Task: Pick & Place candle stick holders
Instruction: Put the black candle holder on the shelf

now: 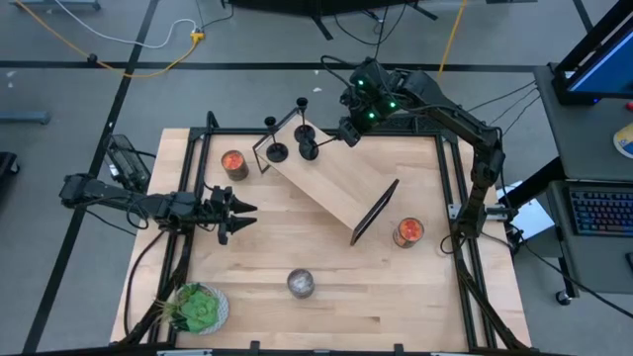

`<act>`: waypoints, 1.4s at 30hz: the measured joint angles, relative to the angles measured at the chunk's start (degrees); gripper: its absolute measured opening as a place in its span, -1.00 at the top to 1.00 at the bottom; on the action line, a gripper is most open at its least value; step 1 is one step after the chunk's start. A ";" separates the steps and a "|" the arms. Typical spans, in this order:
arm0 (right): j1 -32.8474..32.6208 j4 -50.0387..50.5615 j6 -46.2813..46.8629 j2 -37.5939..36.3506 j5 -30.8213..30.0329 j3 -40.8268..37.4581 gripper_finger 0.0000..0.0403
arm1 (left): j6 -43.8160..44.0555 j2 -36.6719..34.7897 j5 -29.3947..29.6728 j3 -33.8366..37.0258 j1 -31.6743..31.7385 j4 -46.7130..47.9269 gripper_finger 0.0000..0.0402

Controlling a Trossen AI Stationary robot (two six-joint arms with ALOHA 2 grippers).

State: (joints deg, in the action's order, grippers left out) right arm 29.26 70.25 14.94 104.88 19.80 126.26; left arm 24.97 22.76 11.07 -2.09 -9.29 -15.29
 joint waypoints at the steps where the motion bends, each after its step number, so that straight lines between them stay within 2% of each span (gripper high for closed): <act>1: -0.10 -0.03 -0.06 0.00 0.00 0.00 0.91 | 0.00 0.00 0.00 0.00 0.01 0.00 -0.04; 24: -1.20 -0.74 -1.10 1.96 -0.08 -0.04 0.91 | -0.19 0.00 -0.02 0.00 0.01 0.00 -0.04; 42: -1.12 -3.52 -1.91 1.97 -1.69 -0.07 0.83 | -0.26 -0.01 -0.02 0.00 0.01 0.02 -0.04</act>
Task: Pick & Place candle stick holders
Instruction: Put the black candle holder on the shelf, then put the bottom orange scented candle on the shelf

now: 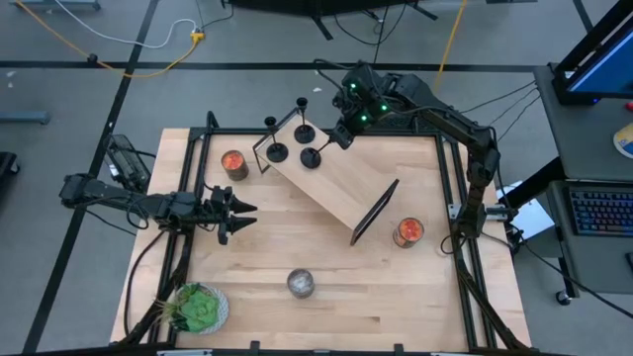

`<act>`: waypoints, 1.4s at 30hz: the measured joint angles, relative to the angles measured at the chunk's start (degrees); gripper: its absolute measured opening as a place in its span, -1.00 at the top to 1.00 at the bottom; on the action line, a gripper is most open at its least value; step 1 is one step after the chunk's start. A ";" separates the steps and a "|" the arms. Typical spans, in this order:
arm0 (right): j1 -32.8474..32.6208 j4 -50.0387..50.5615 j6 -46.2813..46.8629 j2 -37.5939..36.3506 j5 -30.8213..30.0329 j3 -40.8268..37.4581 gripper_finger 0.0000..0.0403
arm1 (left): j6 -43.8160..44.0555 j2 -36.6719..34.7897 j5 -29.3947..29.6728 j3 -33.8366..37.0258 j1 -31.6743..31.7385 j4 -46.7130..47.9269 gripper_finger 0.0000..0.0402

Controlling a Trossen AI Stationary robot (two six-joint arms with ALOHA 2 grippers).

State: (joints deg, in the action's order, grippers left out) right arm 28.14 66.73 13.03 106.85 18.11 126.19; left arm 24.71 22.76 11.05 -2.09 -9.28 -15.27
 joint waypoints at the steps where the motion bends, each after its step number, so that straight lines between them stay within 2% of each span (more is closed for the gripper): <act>1: 0.00 -0.48 -0.21 0.00 0.00 0.00 0.83 | -0.01 -0.02 -0.01 0.00 -0.02 0.00 -0.04; 18: 0.00 -3.58 -0.27 0.00 0.20 0.02 0.72 | -0.02 0.00 -0.01 0.00 -0.02 0.00 -0.04; 42: 0.00 -13.38 -0.27 0.00 3.06 0.07 0.72 | -0.02 0.01 -0.01 0.00 0.00 0.00 -0.04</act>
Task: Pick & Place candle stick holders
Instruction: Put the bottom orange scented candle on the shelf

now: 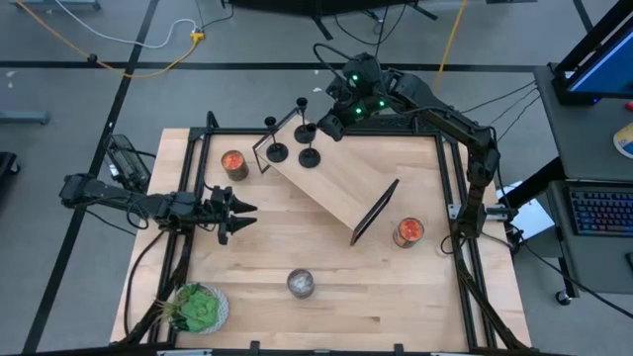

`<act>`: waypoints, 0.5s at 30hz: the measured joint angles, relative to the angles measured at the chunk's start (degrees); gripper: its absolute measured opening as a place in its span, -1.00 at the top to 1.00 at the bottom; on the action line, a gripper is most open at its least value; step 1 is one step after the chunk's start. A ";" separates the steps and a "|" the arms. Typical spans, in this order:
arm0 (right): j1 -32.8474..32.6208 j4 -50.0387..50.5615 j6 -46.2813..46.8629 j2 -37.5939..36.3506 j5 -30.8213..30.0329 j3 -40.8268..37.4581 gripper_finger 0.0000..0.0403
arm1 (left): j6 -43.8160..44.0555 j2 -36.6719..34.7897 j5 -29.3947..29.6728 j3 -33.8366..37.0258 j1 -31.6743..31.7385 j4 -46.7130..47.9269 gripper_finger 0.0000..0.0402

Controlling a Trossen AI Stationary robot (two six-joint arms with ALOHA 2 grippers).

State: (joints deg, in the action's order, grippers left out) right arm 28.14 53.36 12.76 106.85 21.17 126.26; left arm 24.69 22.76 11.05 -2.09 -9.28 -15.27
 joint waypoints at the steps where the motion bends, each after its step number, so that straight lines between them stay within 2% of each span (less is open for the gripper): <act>1: 0.00 -0.19 0.02 0.00 0.02 0.00 0.72 | 0.00 0.00 0.00 0.00 0.00 0.00 -0.04; 9: -0.77 -0.75 -3.18 -2.54 0.17 0.00 0.72 | 0.00 0.00 0.00 0.00 0.00 0.00 -0.04; 12: -1.77 4.74 -6.42 -5.94 0.24 0.00 0.77 | 0.09 0.00 0.00 0.00 0.00 0.00 -0.04; 15: -3.38 11.90 -8.96 -9.61 0.03 0.00 0.93 | 0.11 -0.02 0.00 0.00 -0.02 0.00 -0.04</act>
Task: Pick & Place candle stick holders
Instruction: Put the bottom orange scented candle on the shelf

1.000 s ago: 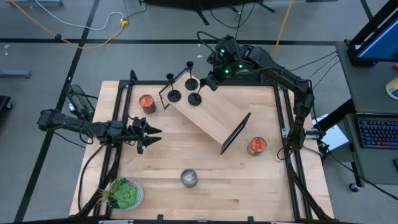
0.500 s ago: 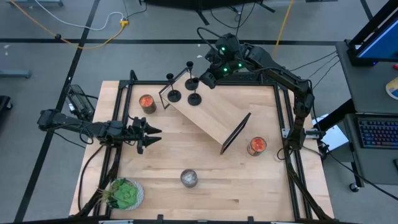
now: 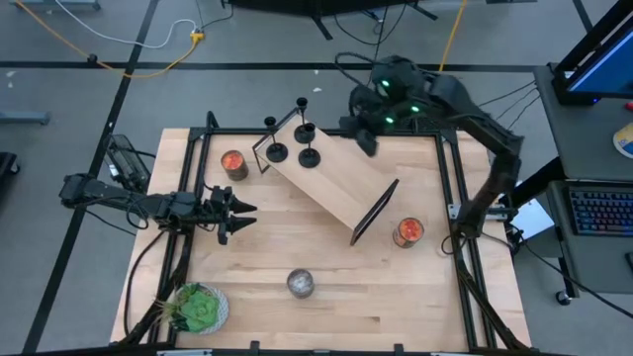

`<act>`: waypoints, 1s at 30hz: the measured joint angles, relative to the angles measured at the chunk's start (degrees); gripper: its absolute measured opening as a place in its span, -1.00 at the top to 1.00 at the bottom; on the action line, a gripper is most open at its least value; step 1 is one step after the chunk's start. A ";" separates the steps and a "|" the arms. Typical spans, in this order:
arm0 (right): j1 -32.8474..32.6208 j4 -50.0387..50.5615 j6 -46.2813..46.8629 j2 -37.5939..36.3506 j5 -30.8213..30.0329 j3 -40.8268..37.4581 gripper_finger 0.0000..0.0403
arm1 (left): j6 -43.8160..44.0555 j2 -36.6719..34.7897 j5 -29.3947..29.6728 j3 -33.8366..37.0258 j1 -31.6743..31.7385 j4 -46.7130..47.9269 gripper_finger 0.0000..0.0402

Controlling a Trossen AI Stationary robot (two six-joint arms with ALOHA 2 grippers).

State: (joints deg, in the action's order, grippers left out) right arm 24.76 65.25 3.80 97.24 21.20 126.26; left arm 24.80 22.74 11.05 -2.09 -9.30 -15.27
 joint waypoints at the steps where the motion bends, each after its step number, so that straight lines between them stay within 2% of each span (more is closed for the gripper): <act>1: -0.85 2.08 -0.03 -1.17 -0.05 0.00 0.96 | 0.00 0.00 0.00 0.00 0.02 0.00 -0.04; 4: -3.69 8.68 1.33 -4.68 -0.65 0.00 0.97 | 0.02 0.00 0.00 0.00 0.00 0.00 -0.04; 13: -13.77 24.91 16.59 -11.68 -13.12 -0.02 1.00 | 0.17 0.02 0.00 0.00 0.02 0.00 -0.04; 20: -19.06 24.66 27.02 -16.61 -16.89 -4.41 1.00 | 0.17 0.00 0.00 0.00 0.02 0.00 -0.04; 26: -21.85 24.78 34.69 -21.35 -19.84 -13.42 1.00 | 0.15 0.01 0.00 0.00 0.01 0.00 -0.04; 30: -22.49 24.73 40.92 -24.67 -19.75 -20.77 1.00 | 0.13 0.02 0.00 0.00 0.02 0.00 -0.04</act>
State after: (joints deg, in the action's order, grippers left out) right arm 2.27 89.98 44.71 72.57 1.45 105.48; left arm 24.93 22.76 11.05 -2.09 -9.28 -15.27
